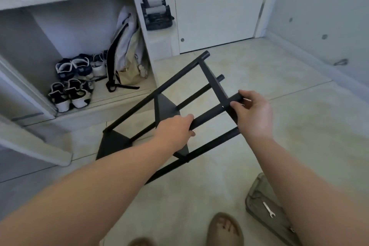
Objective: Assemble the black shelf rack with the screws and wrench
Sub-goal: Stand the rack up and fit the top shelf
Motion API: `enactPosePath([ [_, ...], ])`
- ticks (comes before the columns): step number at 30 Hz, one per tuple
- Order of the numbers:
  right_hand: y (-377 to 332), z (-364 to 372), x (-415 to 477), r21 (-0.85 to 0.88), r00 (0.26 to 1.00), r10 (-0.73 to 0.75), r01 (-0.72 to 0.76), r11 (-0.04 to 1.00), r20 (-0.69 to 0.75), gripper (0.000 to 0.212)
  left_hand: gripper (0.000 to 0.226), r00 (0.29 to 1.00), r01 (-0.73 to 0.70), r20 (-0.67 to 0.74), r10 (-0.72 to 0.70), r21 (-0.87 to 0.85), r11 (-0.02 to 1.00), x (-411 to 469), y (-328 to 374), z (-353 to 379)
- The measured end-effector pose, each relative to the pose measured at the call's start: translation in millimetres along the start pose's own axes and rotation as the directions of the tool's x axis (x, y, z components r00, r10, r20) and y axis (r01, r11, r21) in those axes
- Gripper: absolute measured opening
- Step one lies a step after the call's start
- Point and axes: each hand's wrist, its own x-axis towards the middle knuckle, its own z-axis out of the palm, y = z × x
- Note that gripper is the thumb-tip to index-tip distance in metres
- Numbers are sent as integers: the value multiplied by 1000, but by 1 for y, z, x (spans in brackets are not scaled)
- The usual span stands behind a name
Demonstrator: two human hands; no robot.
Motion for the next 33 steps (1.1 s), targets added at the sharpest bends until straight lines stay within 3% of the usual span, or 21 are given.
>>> enactPosePath([
  [6,63,26,0,-174,969,249,-243,954,11,21,23,990,-86,119,72,114,990,6,-11,59],
  [13,120,61,-5,-325,907,416,-375,868,63,20,16,956,-170,262,130,136,976,8,-37,105],
  [21,160,101,-12,-316,788,578,-504,804,212,31,10,941,-185,315,123,173,967,4,-76,151],
  [26,173,113,-26,-304,722,630,-555,774,285,5,9,925,-170,369,97,169,971,-3,-88,165],
  [28,180,113,-29,-319,688,641,-557,767,340,17,11,915,-150,397,76,158,976,-8,-88,169],
  [30,187,109,-32,-353,645,656,-553,754,391,44,14,900,-134,433,60,142,981,-13,-86,174],
  [33,193,94,-36,-379,604,665,-547,747,439,47,19,881,-98,472,28,125,987,-19,-81,173],
])
